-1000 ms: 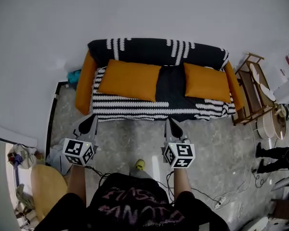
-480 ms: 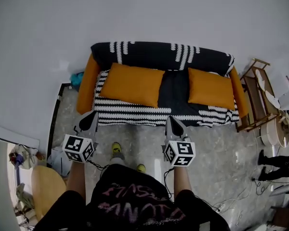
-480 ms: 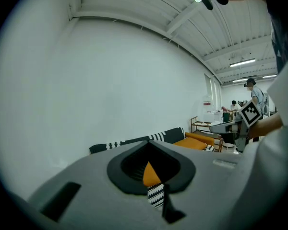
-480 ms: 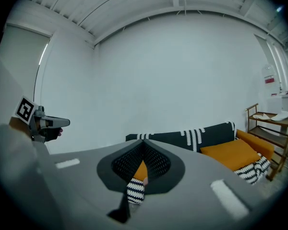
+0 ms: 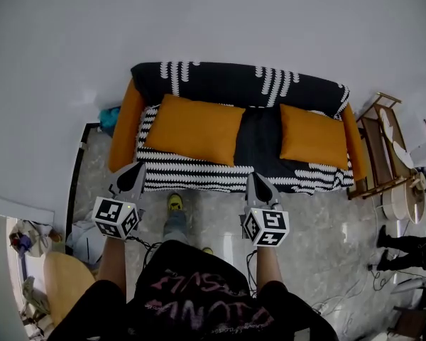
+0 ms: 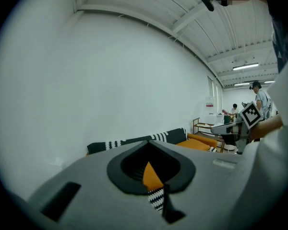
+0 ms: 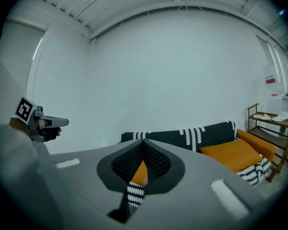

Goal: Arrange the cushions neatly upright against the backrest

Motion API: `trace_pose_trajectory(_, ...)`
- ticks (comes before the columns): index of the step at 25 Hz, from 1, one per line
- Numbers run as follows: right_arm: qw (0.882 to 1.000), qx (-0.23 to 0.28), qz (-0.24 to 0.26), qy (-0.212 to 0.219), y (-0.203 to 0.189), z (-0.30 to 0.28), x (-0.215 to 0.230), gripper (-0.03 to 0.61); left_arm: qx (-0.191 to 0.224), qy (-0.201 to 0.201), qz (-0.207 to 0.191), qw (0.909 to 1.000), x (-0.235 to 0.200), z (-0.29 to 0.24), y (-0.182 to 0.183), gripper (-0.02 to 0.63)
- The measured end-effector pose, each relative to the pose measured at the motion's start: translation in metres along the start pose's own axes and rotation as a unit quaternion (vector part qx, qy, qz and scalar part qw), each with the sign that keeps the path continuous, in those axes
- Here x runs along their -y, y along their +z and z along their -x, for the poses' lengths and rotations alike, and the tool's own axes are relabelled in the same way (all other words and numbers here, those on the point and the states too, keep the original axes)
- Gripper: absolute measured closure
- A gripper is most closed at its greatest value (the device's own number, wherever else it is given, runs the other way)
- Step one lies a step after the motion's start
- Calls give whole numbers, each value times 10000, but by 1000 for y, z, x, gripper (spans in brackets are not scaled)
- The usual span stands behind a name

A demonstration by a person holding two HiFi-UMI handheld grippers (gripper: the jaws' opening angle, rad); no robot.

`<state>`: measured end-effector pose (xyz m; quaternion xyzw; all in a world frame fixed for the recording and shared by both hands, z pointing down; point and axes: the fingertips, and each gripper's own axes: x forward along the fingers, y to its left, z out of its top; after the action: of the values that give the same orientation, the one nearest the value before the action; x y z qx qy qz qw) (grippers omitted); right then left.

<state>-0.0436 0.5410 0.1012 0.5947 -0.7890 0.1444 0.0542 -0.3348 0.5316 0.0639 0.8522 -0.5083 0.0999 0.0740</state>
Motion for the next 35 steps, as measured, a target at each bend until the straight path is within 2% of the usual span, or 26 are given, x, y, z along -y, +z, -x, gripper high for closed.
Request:
trace_pose_trajectory(9, 9990, -399, 119, -159, -2, -92, -1, 568, -257, -50, 72, 9996, -80, -71, -11, 612)
trace_pose_trajectory(19, 9954, -843, 180, -425, -2, -188, -2, 568, -659, -161, 475, 9966, -164, -142, -38, 612)
trace_pose_trajectory(28, 9916, -1173, 51, -543, -8, -260, -17, 568, -1036, -393, 736, 9911, -224, -194, -61, 612)
trace_pose_trajectory(35, 9872, -1382, -75, -789, -29, -293, -7, 568, -1323, -662, 723, 9863, -252, -233, -84, 612)
